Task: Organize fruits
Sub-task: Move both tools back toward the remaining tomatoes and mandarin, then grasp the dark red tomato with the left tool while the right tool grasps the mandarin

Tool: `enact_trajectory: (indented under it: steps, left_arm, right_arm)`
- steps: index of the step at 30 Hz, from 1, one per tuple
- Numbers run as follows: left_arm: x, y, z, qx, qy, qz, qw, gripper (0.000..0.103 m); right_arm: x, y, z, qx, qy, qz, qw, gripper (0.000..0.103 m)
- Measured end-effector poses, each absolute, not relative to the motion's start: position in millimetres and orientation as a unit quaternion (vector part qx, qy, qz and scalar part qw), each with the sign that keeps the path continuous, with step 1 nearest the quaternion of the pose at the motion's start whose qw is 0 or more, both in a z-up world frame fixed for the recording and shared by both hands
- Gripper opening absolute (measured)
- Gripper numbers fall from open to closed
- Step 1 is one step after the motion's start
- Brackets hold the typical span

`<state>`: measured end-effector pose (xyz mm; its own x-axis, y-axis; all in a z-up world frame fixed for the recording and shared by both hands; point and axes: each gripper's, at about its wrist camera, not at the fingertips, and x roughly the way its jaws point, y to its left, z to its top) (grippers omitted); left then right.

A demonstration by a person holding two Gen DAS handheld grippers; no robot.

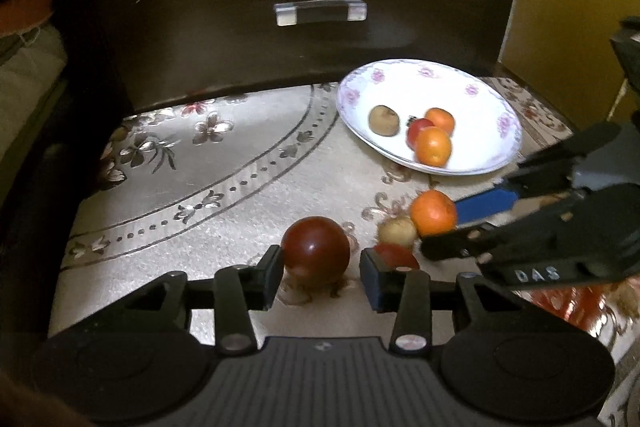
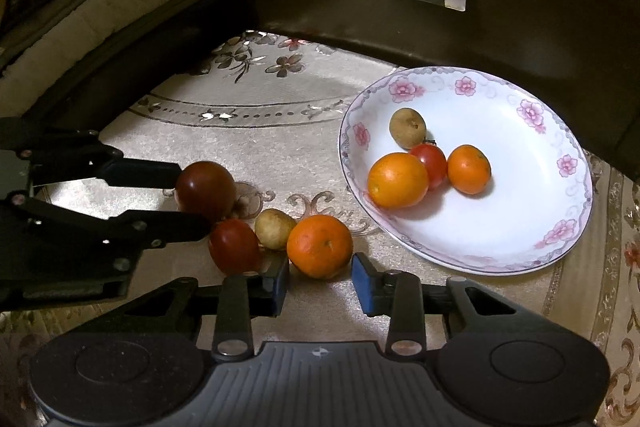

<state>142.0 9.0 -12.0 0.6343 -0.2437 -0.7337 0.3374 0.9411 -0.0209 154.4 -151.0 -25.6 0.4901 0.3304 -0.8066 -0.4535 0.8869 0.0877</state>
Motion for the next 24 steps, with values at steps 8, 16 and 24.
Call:
enact_trajectory:
  steps: [8,16,24]
  left_arm:
    - [159.7,10.2,-20.7,0.042,0.401,-0.134,0.905,0.048]
    - [166.3,6.1,-26.5,0.047,0.404,-0.121,0.906,0.048]
    - [163.7,6.2,-28.8,0.051,0.404,-0.116,0.906,0.045]
  right_arm:
    - [156.0,-151.3,-26.4,-0.066,0.448,0.225,0.863,0.031]
    - [157.8,-152.2,-25.6,-0.060,0.445,0.223,0.865,0.031]
    - [158.5,-151.3,-25.8,-0.051,0.441,0.216,0.870,0.033]
